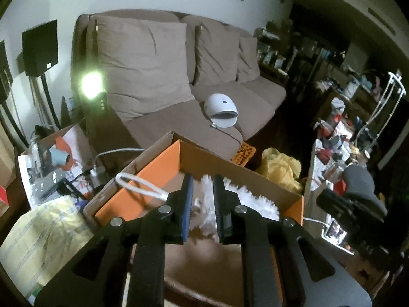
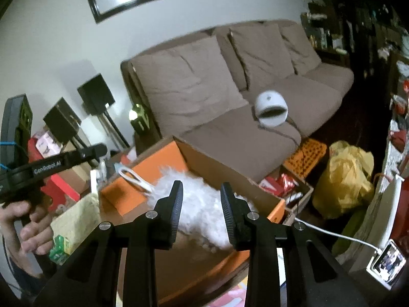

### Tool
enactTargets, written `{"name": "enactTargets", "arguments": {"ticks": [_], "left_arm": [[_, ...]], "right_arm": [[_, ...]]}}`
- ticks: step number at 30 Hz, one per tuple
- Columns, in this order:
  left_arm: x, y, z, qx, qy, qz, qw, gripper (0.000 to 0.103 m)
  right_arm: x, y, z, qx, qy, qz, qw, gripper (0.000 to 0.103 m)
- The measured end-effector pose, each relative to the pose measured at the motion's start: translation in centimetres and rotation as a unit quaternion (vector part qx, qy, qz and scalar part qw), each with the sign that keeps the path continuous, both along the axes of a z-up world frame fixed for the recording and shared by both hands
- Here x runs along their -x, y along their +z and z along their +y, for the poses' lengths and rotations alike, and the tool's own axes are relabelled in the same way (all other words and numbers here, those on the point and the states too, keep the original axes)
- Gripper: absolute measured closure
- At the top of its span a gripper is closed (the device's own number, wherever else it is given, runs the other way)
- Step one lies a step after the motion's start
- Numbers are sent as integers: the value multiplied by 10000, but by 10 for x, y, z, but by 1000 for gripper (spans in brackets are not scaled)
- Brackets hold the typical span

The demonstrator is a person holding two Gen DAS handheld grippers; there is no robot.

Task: Organize objects
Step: 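Withdraw both open grippers up from the box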

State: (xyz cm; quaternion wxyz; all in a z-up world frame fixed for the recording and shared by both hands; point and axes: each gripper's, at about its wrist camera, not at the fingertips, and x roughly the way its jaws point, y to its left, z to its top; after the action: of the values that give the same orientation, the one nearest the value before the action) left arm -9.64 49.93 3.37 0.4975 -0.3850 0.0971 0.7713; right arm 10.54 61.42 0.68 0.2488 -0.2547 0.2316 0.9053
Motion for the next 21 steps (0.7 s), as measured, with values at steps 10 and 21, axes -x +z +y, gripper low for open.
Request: {"name": "enactTargets", "arguments": {"ticks": [10, 21], "left_arm": [[-20, 17, -100, -551, 654, -36, 9963, 67], [-32, -3, -161, -569, 1419, -172, 9881, 57]], "right_arm": [[-3, 33, -36, -343, 301, 313, 9985, 67], [-6, 55, -72, -577, 653, 558, 9946, 61]]}}
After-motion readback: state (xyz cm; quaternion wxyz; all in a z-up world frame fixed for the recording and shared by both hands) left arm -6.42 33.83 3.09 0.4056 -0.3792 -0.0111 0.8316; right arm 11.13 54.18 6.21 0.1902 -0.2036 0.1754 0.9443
